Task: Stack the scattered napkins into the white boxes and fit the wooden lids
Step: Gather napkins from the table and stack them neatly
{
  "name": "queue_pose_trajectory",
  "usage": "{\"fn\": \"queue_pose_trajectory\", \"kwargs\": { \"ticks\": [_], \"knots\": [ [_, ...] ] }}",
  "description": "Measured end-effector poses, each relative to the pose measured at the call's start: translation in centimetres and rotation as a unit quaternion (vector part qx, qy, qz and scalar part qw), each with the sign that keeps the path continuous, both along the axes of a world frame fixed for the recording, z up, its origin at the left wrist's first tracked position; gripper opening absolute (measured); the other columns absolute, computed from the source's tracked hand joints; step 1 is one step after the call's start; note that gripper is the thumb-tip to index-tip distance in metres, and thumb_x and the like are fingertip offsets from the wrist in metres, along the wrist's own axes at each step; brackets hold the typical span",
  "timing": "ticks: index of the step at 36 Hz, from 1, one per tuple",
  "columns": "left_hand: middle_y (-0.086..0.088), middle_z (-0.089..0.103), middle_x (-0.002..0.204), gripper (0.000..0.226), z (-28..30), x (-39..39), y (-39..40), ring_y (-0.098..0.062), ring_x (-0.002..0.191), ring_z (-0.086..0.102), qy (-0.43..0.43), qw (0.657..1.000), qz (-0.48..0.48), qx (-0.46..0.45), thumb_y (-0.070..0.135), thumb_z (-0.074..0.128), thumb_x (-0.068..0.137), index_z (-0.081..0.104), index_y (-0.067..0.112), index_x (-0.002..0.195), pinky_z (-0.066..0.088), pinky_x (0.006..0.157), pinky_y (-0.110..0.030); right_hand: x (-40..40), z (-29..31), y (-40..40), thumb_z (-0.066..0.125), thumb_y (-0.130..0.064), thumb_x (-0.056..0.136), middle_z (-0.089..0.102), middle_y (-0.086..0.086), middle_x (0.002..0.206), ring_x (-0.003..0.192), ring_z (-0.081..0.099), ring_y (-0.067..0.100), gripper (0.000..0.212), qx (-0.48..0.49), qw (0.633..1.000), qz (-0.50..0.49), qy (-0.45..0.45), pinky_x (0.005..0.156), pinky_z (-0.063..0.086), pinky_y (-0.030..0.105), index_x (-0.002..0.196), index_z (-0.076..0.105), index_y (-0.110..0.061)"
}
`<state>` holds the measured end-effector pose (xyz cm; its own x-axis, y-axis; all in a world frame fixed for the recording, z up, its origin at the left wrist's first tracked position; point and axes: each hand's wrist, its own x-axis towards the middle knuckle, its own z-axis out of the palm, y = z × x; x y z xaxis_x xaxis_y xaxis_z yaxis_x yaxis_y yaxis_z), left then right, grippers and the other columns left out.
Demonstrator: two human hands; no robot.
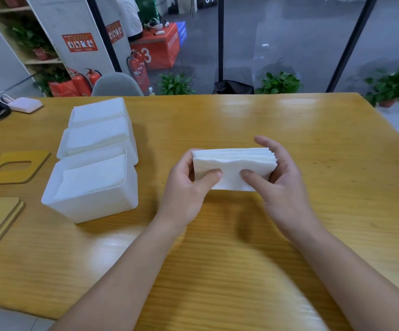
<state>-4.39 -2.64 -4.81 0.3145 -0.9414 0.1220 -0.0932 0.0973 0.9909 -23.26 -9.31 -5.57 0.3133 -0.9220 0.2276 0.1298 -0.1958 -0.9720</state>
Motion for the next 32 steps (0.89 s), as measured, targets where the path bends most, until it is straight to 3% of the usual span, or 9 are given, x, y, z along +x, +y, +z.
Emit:
{"fn": "queue_pose_trajectory", "kwargs": {
  "ticks": [4, 6, 9, 15, 18, 21, 26, 28, 32],
  "knots": [
    [-0.004, 0.068, 0.119, 0.058, -1.6, -0.4, -0.2, -0.018, 0.102, 0.068, -0.035, 0.999, 0.041, 0.000, 0.000, 0.072, 0.092, 0.056, 0.031, 0.138, 0.057, 0.087, -0.036, 0.2, -0.9, -0.3, 0.076, 0.000, 0.097, 0.070, -0.004, 0.126, 0.108, 0.070, 0.013, 0.080, -0.029, 0.998, 0.020, 0.060, 0.091, 0.057, 0.027, 0.160, 0.040, -0.033],
    [-0.003, 0.063, 0.126, 0.078, -2.6, -0.4, -0.1, -0.016, 0.107, 0.067, -0.075, 0.996, 0.044, 0.019, 0.001, 0.071, 0.092, 0.042, 0.040, 0.152, 0.058, 0.089, -0.032, 0.3, -1.7, -0.4, 0.078, -0.002, 0.095, 0.071, -0.007, 0.127, 0.113, 0.071, 0.016, 0.088, -0.023, 0.994, 0.038, 0.099, 0.096, 0.056, 0.028, 0.164, 0.032, -0.032],
    [0.001, 0.063, 0.130, 0.092, -2.9, -0.3, -0.2, -0.012, 0.116, 0.066, -0.066, 0.997, 0.043, 0.016, 0.001, 0.070, 0.094, 0.027, 0.042, 0.164, 0.055, 0.099, -0.025, 0.6, -2.1, -0.3, 0.080, -0.003, 0.092, 0.071, -0.010, 0.127, 0.111, 0.071, 0.011, 0.091, -0.020, 0.990, 0.025, 0.139, 0.092, 0.051, 0.015, 0.164, 0.032, -0.030],
    [-0.005, 0.060, 0.137, 0.105, -2.7, -1.0, -0.1, -0.023, 0.121, 0.066, -0.034, 0.999, 0.035, -0.013, -0.004, 0.068, 0.092, 0.018, 0.050, 0.167, 0.057, 0.105, -0.040, 1.2, -1.5, -0.5, 0.077, -0.001, 0.095, 0.071, -0.006, 0.130, 0.116, 0.072, 0.016, 0.089, -0.006, 0.998, 0.006, 0.055, 0.095, 0.059, 0.028, 0.165, 0.030, -0.030],
    [-0.007, 0.061, 0.133, 0.107, -3.1, -0.4, -0.4, -0.027, 0.115, 0.067, -0.022, 0.998, 0.051, -0.008, -0.002, 0.070, 0.089, 0.019, 0.054, 0.165, 0.059, 0.100, -0.045, 0.9, -1.6, -0.6, 0.078, -0.005, 0.095, 0.070, -0.007, 0.129, 0.114, 0.069, 0.010, 0.089, -0.012, 0.996, 0.002, 0.085, 0.095, 0.055, 0.023, 0.165, 0.030, -0.033],
    [-0.005, 0.067, 0.129, 0.104, -3.3, 0.1, -0.5, -0.024, 0.113, 0.068, -0.011, 0.999, 0.046, -0.002, -0.002, 0.069, 0.090, 0.021, 0.050, 0.166, 0.057, 0.098, -0.041, 1.0, -1.8, -0.3, 0.079, -0.005, 0.092, 0.068, -0.002, 0.126, 0.103, 0.067, 0.003, 0.086, -0.009, 0.993, -0.003, 0.117, 0.087, 0.050, 0.013, 0.161, 0.037, -0.033],
    [-0.010, 0.061, 0.134, 0.099, -2.8, -0.9, -0.3, -0.024, 0.113, 0.069, -0.009, 0.998, 0.047, -0.035, -0.007, 0.067, 0.092, 0.028, 0.046, 0.166, 0.059, 0.098, -0.036, 1.3, -1.8, -0.4, 0.073, 0.001, 0.096, 0.073, -0.007, 0.123, 0.105, 0.071, 0.011, 0.082, -0.026, 0.998, 0.005, 0.064, 0.086, 0.055, 0.021, 0.162, 0.035, -0.028],
    [-0.009, 0.063, 0.130, 0.098, -3.0, -0.7, -0.4, -0.021, 0.109, 0.070, -0.010, 0.997, 0.062, -0.044, -0.008, 0.068, 0.093, 0.028, 0.044, 0.166, 0.058, 0.092, -0.030, 1.4, -1.8, -0.4, 0.073, 0.000, 0.097, 0.072, -0.006, 0.124, 0.103, 0.070, 0.011, 0.082, -0.033, 0.997, 0.008, 0.067, 0.084, 0.054, 0.020, 0.163, 0.032, -0.028],
    [-0.005, 0.066, 0.118, 0.096, -3.4, 0.5, -0.7, -0.014, 0.094, 0.067, 0.002, 0.997, 0.068, -0.022, -0.003, 0.069, 0.093, 0.029, 0.045, 0.165, 0.055, 0.085, -0.032, 1.2, -2.4, -0.6, 0.079, -0.008, 0.095, 0.065, -0.002, 0.135, 0.111, 0.066, 0.005, 0.085, -0.006, 0.995, 0.005, 0.102, 0.090, 0.051, 0.016, 0.163, 0.034, -0.033]
  ]
}}
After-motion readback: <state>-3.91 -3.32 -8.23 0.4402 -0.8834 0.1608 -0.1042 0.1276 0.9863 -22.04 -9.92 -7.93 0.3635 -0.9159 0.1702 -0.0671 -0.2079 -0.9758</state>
